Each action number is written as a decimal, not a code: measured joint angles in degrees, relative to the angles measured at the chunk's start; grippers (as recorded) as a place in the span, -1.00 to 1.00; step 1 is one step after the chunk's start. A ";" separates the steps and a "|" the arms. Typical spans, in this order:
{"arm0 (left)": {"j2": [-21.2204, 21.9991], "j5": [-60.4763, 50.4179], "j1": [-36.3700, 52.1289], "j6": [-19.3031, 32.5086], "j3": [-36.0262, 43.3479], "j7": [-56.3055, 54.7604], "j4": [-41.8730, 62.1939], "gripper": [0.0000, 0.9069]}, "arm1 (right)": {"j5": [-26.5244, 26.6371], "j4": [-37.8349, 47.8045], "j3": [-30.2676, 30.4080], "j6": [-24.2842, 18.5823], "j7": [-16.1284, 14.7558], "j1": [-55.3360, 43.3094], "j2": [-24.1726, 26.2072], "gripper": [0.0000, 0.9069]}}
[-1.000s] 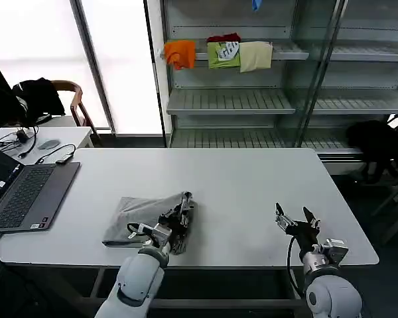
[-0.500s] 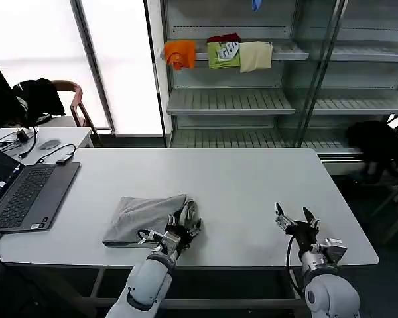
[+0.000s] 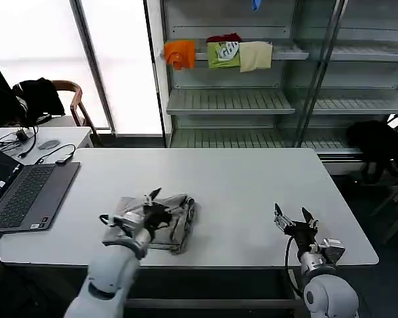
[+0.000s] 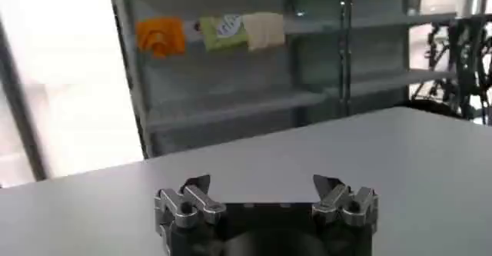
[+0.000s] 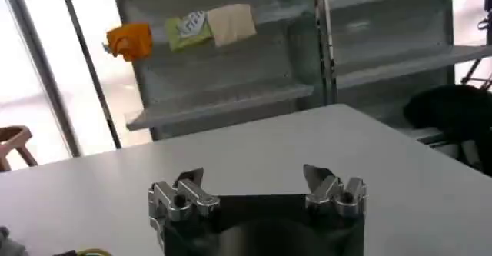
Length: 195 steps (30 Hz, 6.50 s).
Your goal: Fold and organize the clothes.
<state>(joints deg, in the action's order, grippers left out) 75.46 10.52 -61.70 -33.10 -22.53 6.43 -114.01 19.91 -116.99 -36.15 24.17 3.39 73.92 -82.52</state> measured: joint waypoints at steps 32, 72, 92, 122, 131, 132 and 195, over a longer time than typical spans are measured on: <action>-2.29 5.94 -4.34 1.51 -15.57 1.52 11.21 1.00 | -0.94 1.13 0.92 0.11 0.24 -0.51 -0.30 1.00; -0.99 7.89 -5.42 1.16 -15.52 3.69 10.39 -0.96 | -0.95 0.12 0.54 -0.11 1.34 0.25 -0.89 1.00; -14.81 -7.91 -1.04 7.29 -26.16 12.27 11.88 -0.96 | 1.14 1.61 0.33 -1.23 1.33 -0.68 0.82 1.00; -16.98 -25.21 0.95 3.60 -8.74 18.81 3.74 -0.67 | 4.12 4.27 -1.34 -4.30 1.36 2.54 3.65 1.00; -9.86 -23.27 4.96 1.51 2.72 13.48 3.66 -0.56 | 3.66 3.75 -1.69 -3.88 1.41 2.33 2.94 1.00; -9.27 -22.75 5.53 1.39 3.64 12.85 3.93 -0.49 | 3.53 3.64 -1.66 -3.76 1.39 2.22 2.80 1.00; -8.38 9.92 6.09 0.12 -13.47 -5.79 11.11 1.00 | 16.15 30.19 24.01 7.43 0.25 -25.05 -9.64 -1.00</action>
<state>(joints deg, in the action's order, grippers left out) 67.08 20.44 -55.60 -32.98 -36.00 0.64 -102.90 36.07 -86.81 -12.14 31.60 3.64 48.86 -92.17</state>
